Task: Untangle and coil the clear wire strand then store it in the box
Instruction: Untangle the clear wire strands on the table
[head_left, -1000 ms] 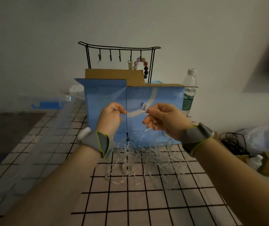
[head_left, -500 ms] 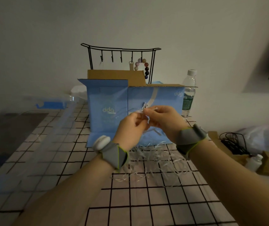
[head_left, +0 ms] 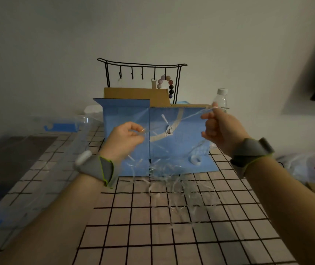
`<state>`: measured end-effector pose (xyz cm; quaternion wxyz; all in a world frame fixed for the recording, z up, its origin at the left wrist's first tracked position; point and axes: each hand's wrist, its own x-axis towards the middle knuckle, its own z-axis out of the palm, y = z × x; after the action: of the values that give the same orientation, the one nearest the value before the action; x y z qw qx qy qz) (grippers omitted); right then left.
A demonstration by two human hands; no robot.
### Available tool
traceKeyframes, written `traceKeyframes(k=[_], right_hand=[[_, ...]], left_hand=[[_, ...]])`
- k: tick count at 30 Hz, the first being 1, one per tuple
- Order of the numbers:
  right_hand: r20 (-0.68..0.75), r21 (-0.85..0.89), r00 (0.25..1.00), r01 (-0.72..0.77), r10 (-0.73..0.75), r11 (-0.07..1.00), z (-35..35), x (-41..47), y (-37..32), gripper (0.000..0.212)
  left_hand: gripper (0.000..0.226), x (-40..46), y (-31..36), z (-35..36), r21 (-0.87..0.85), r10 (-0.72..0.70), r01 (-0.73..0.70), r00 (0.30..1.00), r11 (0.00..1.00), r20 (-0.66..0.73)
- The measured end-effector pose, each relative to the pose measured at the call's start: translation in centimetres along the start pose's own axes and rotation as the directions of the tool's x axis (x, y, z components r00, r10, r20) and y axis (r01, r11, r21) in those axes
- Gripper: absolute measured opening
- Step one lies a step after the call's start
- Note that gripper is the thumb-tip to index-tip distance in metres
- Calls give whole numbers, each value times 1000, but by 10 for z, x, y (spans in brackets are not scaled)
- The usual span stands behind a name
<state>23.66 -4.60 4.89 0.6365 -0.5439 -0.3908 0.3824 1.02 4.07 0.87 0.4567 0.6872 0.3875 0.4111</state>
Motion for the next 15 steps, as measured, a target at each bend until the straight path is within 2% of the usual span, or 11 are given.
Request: traceKeyframes(k=[1,2,4,6,9,11,12,13,14,15], right_hand=[[28,99,997,-70,68,993,-2,1,-1,52],[59,133,992,-120,113,984,-5,3,0,59],[91,100,982,-177,168,979,-9,6,4,70],[56,63,979,-201,198,978,-15,10,9,72],[-124,59,978,-160,166,985,-25,13,11,55],[-267,-140,963,-72,32,988,-32,12,11,32],[-308,-230,951,-42,-31,972,-35,10,11,22],[-325,-240,944,-25,-56,970,-38,10,12,16],[-309,-160,951,-34,-17,986,-39,10,12,14],[-256,-10,964,-72,67,997,-38,9,11,22]], left_hand=[[20,3,-3,-1,117,49,-42,997,992,-60],[18,5,-5,-1,141,76,-62,993,988,-95],[18,8,-6,-1,95,76,-65,990,993,-117],[17,9,-4,-1,102,84,-72,989,992,-118],[22,10,-1,-8,244,161,-114,970,963,-182],[18,12,1,-16,308,181,-85,937,948,-300],[14,16,1,-20,285,163,-59,919,957,-360],[16,18,1,-22,229,127,-35,906,973,-404],[23,21,1,-23,141,79,-20,903,990,-422],[28,23,1,-21,18,9,-2,909,1000,-417]])
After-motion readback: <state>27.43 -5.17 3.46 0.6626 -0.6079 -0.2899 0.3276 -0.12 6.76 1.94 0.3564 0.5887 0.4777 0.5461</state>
